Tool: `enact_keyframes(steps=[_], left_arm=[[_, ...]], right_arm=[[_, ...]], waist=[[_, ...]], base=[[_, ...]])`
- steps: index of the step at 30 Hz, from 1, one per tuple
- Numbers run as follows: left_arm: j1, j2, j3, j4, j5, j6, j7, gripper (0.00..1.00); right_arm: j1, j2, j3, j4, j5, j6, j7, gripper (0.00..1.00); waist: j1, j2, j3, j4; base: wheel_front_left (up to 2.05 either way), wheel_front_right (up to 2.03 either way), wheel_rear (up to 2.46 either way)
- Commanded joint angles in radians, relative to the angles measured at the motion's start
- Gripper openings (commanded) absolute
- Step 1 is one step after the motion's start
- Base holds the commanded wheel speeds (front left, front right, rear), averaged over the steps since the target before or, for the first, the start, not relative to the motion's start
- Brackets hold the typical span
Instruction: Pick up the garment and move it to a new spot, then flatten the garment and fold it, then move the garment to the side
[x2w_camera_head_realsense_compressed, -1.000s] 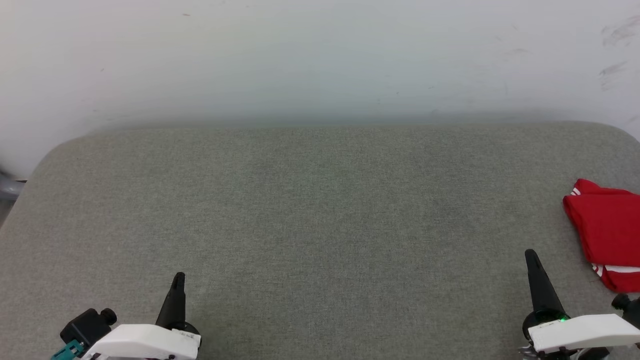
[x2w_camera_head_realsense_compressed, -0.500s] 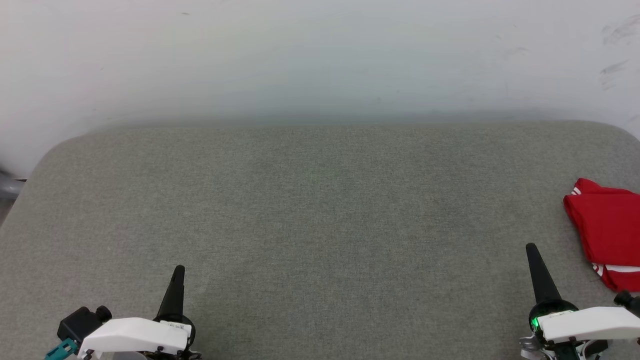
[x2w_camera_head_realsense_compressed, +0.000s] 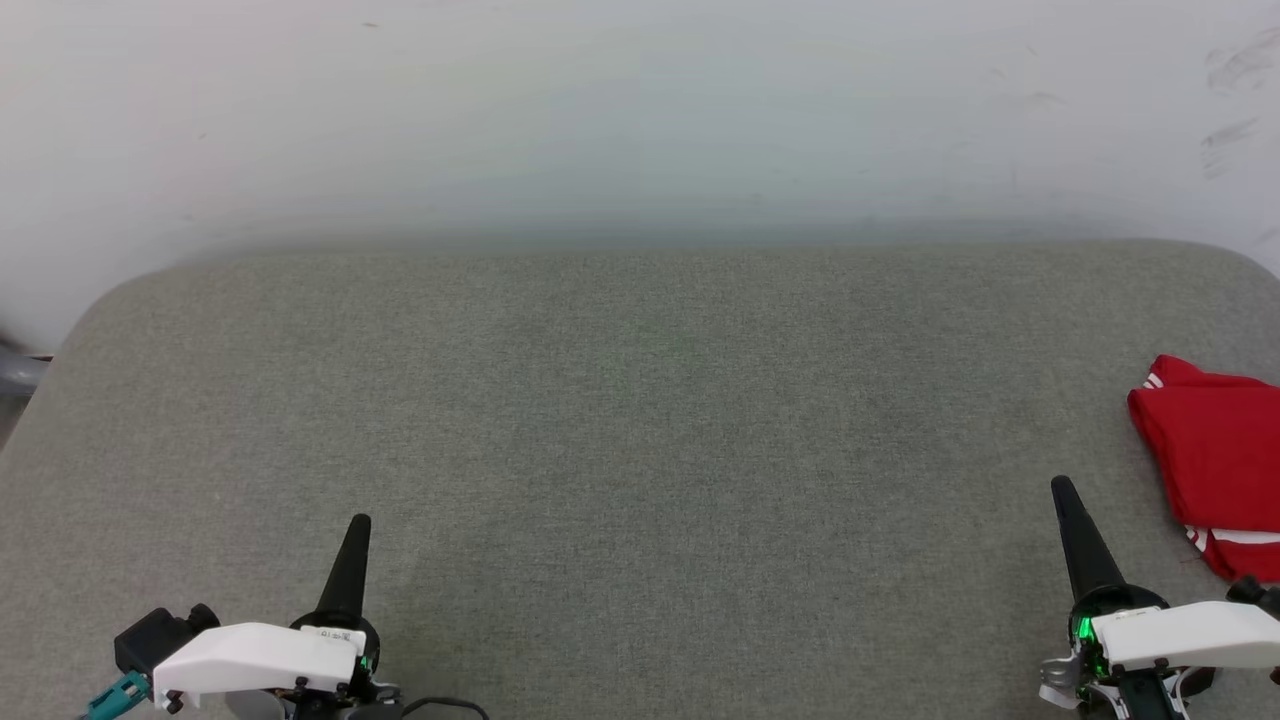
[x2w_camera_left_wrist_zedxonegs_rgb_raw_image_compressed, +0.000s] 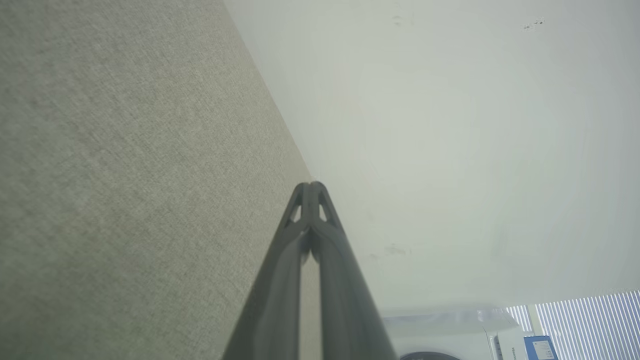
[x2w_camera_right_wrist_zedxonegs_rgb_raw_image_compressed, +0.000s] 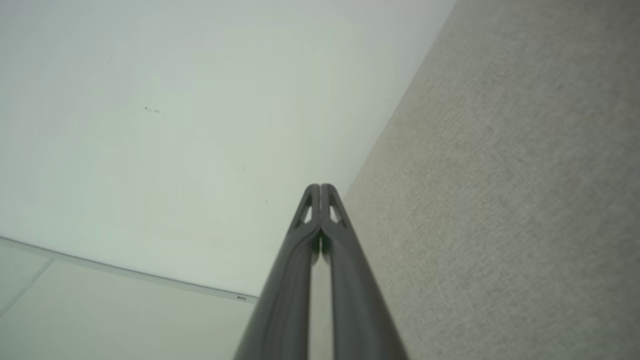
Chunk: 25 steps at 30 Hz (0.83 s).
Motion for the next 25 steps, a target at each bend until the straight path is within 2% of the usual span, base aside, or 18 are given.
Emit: enact_keyframes(steps=[1, 25], left_arm=[[-0.024, 0.001, 0.006, -0.003, -0.026, -0.006, 0.008, 0.00], [-0.058, -0.004, 0.026, 0.019, -0.224, -0.026, 0.057, 0.00]], right_arm=[[-0.019, -0.006, -0.003, 0.000, 0.027, 0.000, 0.006, 0.00], [-0.051, -0.001, -0.018, 0.028, 0.213, 0.000, 0.057, 0.00]], waist=[[-0.0001, -0.0001, 0.000, 0.000], [-0.0001, -0.0001, 0.005, 0.000]], base=[[0.00, 0.00, 0.00], [0.00, 0.00, 0.00]])
